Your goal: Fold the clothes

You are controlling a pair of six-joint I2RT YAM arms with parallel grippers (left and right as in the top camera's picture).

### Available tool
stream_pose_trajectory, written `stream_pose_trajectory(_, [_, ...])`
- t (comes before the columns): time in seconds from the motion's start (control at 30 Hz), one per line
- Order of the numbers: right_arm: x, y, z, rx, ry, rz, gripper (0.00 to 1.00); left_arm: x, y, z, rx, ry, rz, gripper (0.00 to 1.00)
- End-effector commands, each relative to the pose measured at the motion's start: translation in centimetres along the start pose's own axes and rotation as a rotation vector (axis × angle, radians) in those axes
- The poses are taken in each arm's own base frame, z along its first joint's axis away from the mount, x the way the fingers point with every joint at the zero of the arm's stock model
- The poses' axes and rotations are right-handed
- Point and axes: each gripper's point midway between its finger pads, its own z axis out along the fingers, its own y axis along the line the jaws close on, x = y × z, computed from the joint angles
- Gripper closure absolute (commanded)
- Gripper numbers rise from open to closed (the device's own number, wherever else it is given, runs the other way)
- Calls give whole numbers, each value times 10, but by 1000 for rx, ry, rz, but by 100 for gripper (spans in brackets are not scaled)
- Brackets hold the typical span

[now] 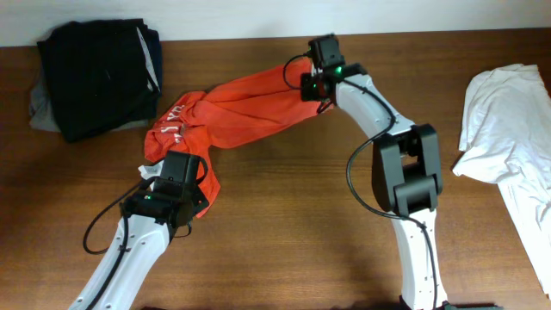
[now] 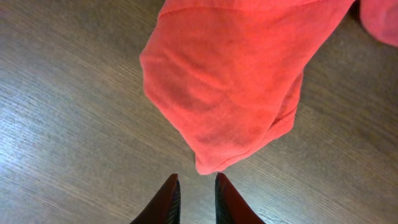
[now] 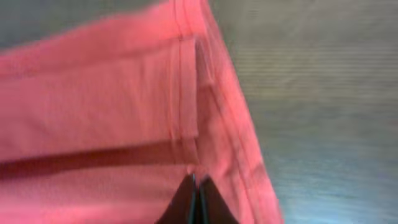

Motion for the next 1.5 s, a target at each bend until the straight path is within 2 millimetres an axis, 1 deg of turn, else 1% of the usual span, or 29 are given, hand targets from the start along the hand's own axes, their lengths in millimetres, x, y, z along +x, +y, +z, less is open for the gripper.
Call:
stream_pose_trajectory(0.0, [-58,-18,-88,24,-104,100,96,2,-2,-2,22,9,2,74])
stream_pose_trajectory(0.03, [-60,-24,-114,32,-91,151,96,8,-9,-3,61,45,33,66])
stream_pose_trajectory(0.07, [-58,-30,-145,45,-64,180,96,16,-17,-4,109,86,81,61])
stream_pose_trajectory(0.1, [-50,-36,-180,64,-30,187,96,23,-22,-5,147,123,119,41])
stream_pose_trajectory(0.13, [-46,-40,-199,70,-21,193,96,27,-21,-5,146,139,129,39])
stream_pose_trajectory(0.17, [-37,-46,-230,80,-8,202,96,31,-18,-4,132,160,131,39])
stream_pose_trajectory(0.23, [-29,-51,-264,86,-11,212,96,45,-12,0,107,225,138,38])
stream_pose_trajectory(0.27, [-25,-56,-281,92,-17,221,96,51,-7,3,83,259,142,30])
stream_pose_trajectory(0.3, [-19,-65,-303,118,-25,239,96,57,-4,10,54,293,146,14])
stream_pose_trajectory(0.33, [-7,-82,-330,174,-29,272,96,62,-1,18,26,324,150,14])
stream_pose_trajectory(0.37, [1,-90,-342,203,-22,281,96,66,1,23,7,346,152,14])
stream_pose_trajectory(0.43, [24,-116,-362,310,26,302,96,76,11,38,-65,400,164,14])
stream_pose_trajectory(0.5, [38,-133,-368,366,76,323,96,82,14,47,-94,434,169,13])
stream_pose_trajectory(0.57, [40,-135,-366,356,89,335,96,82,13,53,-100,434,170,13])
stream_pose_trajectory(0.6, [40,-135,-366,356,91,334,96,77,13,57,-106,408,173,13])
stream_pose_trajectory(0.63, [40,-135,-366,355,91,334,96,72,13,59,-111,377,175,8])
stream_pose_trajectory(0.8, [40,-135,-366,356,90,334,96,43,-18,71,2,244,170,8])
stream_pose_trajectory(0.93, [40,-135,-366,356,91,330,96,27,-35,74,76,166,275,9])
stream_pose_trajectory(1.0, [40,-135,-366,356,91,330,96,27,-35,74,75,165,285,31])
stream_pose_trajectory(1.03, [40,-135,-366,356,91,331,96,26,-35,74,74,161,287,40])
stream_pose_trajectory(1.07, [40,-135,-366,356,91,330,96,23,-34,75,66,147,287,55])
stream_pose_trajectory(1.17, [40,-135,-366,356,91,330,96,19,-37,74,73,129,284,92])
stream_pose_trajectory(1.2, [40,-135,-366,356,91,330,96,16,-35,70,61,127,285,99])
stream_pose_trajectory(1.23, [40,-135,-366,356,91,330,96,12,-33,63,45,120,286,99])
stream_pose_trajectory(1.3, [40,-135,-366,355,88,330,96,-5,-29,39,8,81,286,99])
stream_pose_trajectory(1.37, [40,-134,-365,351,90,331,96,-32,-34,-14,35,9,272,99])
stream_pose_trajectory(1.4, [41,-132,-365,336,96,330,96,-47,-37,-54,81,-52,257,99])
stream_pose_trajectory(1.43, [41,-129,-364,320,100,327,96,-57,-38,-86,123,-102,243,99])
stream_pose_trajectory(1.47, [41,-126,-363,304,103,328,96,-69,-37,-131,185,-178,224,99])
